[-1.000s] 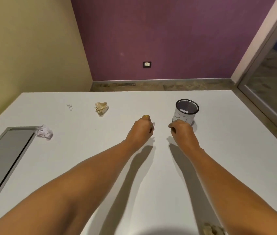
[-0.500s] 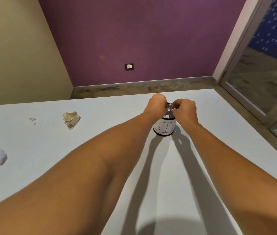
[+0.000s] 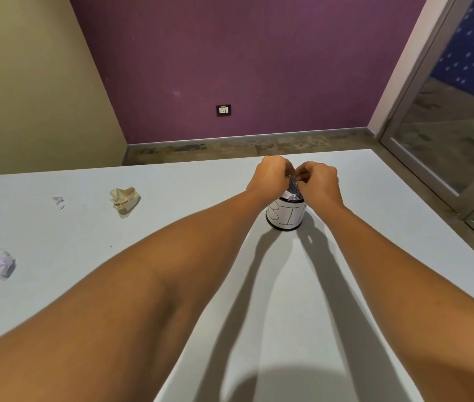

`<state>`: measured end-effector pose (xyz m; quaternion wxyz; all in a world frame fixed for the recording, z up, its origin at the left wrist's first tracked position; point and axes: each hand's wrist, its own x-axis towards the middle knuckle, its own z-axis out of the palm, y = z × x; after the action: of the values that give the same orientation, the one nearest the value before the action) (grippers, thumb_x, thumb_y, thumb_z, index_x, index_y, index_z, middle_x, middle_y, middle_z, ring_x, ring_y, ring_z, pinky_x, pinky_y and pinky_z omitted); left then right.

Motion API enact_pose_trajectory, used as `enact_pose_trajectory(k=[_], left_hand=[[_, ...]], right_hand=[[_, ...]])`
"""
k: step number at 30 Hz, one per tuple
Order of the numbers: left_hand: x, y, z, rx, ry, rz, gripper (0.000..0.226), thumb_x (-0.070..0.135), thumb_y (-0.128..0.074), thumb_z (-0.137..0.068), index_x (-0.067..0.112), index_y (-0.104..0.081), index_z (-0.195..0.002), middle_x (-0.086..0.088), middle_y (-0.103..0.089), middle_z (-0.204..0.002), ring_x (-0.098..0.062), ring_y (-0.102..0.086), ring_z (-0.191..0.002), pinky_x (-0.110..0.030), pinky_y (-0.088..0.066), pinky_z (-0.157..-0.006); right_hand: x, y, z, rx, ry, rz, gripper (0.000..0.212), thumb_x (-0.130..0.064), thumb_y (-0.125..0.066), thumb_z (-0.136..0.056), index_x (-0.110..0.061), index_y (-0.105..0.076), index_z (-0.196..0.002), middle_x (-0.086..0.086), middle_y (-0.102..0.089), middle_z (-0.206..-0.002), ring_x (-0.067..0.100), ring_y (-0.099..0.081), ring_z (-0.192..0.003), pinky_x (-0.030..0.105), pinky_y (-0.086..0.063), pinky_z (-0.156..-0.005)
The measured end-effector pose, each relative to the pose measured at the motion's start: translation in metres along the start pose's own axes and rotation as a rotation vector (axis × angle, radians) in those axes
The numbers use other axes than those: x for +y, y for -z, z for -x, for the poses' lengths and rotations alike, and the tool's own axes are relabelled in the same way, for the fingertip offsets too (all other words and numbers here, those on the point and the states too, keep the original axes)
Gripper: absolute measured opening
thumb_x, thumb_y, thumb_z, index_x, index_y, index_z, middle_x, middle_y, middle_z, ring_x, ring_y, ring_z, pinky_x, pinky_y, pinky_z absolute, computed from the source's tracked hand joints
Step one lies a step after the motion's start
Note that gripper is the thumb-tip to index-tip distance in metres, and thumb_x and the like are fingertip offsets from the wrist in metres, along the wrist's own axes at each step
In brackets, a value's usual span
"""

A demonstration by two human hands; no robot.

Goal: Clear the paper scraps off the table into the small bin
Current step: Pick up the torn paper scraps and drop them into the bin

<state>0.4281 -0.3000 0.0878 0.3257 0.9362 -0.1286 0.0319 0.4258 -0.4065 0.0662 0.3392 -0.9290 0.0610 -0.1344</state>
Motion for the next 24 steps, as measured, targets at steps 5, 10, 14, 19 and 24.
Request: enact_pose_trajectory(k=[5, 10, 14, 19, 24], left_hand=[[-0.008, 0.005, 0.022, 0.075, -0.002, 0.064, 0.030, -0.006, -0.047, -0.081, 0.004, -0.072, -0.095, -0.015, -0.073, -0.097, -0.029, -0.065, -0.088, -0.035, -0.054, -0.081], [-0.026, 0.010, 0.072, 0.135, 0.022, 0.098, 0.025, 0.002, -0.052, -0.082, 0.009, -0.072, -0.094, -0.010, -0.074, -0.094, -0.024, -0.066, -0.083, -0.031, -0.052, -0.079], [-0.053, 0.019, 0.125, 0.074, 0.037, 0.006, 0.026, 0.006, -0.050, -0.085, 0.013, -0.071, -0.098, -0.009, -0.072, -0.100, -0.024, -0.065, -0.088, -0.037, -0.052, -0.082], [-0.100, 0.034, 0.198, 0.077, 0.152, -0.022, 0.025, 0.009, -0.049, -0.087, 0.016, -0.070, -0.099, -0.006, -0.070, -0.101, -0.020, -0.064, -0.090, -0.033, -0.050, -0.082], [-0.156, 0.054, 0.284, 0.157, 0.263, -0.099, 0.023, 0.011, -0.048, -0.089, 0.019, -0.066, -0.103, 0.004, -0.066, -0.108, -0.014, -0.060, -0.099, -0.021, -0.039, -0.077]], right_hand=[[-0.005, 0.001, 0.027, 0.028, -0.027, -0.121, 0.021, 0.008, -0.052, -0.086, -0.004, -0.067, -0.096, 0.015, -0.070, -0.096, 0.023, -0.064, -0.086, 0.025, -0.050, -0.076], [-0.020, -0.010, 0.081, 0.006, 0.003, -0.203, 0.020, 0.003, -0.050, -0.086, -0.006, -0.067, -0.094, 0.016, -0.070, -0.091, 0.029, -0.064, -0.086, 0.032, -0.051, -0.078], [-0.033, -0.026, 0.127, -0.118, 0.035, -0.178, 0.024, 0.007, -0.048, -0.085, -0.005, -0.066, -0.094, 0.013, -0.069, -0.086, 0.022, -0.059, -0.075, 0.026, -0.047, -0.069], [-0.052, -0.053, 0.188, -0.251, 0.046, -0.142, 0.025, 0.004, -0.047, -0.087, -0.007, -0.066, -0.099, 0.004, -0.066, -0.085, 0.015, -0.057, -0.074, 0.021, -0.044, -0.066], [-0.081, -0.086, 0.247, -0.390, 0.085, -0.122, 0.028, 0.002, -0.044, -0.091, -0.004, -0.066, -0.108, 0.011, -0.070, -0.102, 0.023, -0.066, -0.091, 0.027, -0.052, -0.079]])
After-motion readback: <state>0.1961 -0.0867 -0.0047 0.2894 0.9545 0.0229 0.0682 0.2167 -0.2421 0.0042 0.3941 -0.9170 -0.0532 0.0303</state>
